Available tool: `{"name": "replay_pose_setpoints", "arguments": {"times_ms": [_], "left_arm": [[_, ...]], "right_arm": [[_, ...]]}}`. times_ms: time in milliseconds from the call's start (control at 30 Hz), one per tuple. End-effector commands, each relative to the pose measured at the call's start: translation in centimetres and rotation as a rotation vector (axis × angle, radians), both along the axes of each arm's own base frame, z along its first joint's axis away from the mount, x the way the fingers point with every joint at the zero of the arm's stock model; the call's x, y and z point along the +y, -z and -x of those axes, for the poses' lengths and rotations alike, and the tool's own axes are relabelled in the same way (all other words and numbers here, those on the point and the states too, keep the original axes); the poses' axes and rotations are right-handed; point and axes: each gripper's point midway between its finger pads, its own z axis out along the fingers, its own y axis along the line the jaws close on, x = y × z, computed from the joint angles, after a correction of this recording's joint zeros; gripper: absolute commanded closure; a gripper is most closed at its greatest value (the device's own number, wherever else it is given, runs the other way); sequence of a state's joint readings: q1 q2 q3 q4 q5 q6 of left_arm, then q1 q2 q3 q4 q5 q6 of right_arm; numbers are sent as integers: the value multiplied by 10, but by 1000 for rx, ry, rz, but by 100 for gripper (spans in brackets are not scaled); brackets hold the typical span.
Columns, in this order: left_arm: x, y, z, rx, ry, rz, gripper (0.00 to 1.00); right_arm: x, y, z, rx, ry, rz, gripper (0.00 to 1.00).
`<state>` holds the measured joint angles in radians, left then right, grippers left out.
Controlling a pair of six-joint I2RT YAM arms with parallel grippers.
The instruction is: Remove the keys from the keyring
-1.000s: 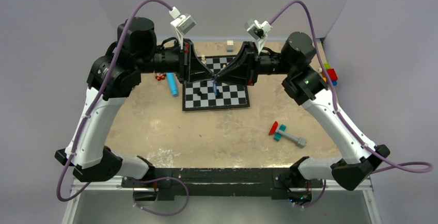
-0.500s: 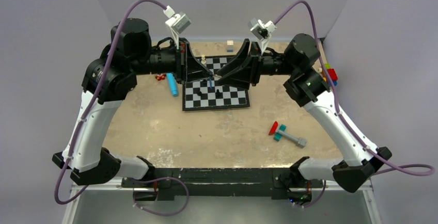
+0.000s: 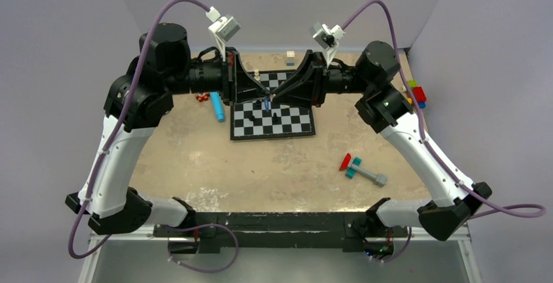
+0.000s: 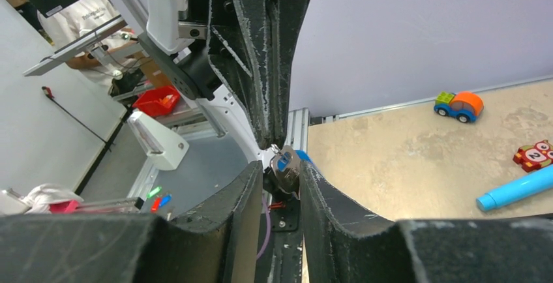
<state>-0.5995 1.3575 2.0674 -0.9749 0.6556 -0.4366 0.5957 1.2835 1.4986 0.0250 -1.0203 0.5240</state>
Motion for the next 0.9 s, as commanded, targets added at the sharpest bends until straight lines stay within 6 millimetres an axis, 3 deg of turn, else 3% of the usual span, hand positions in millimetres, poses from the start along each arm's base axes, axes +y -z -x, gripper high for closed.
{"name": "replay_pose_setpoints", "arguments": {"times_ms": [0,100,300,467,867], "left_arm": [[2,-16,7,-32,10,54,100],[2,-15,7,-28,8,56,100],[4,-16,8,-37,1,59,100],[7,-17,4,-49,-29,53,100],[12,-30,-7,-71,-121,81,100]], "right_arm": [[1,-18,4,-48,-14,-36,69],[1,-19,3,-49,-16,-37,74],[1,-17,4,-49,-19,-35,92],[0,-16,4,-47,-14,-33,100],[-1,-16,6,-46,-14,-34,100]]}}
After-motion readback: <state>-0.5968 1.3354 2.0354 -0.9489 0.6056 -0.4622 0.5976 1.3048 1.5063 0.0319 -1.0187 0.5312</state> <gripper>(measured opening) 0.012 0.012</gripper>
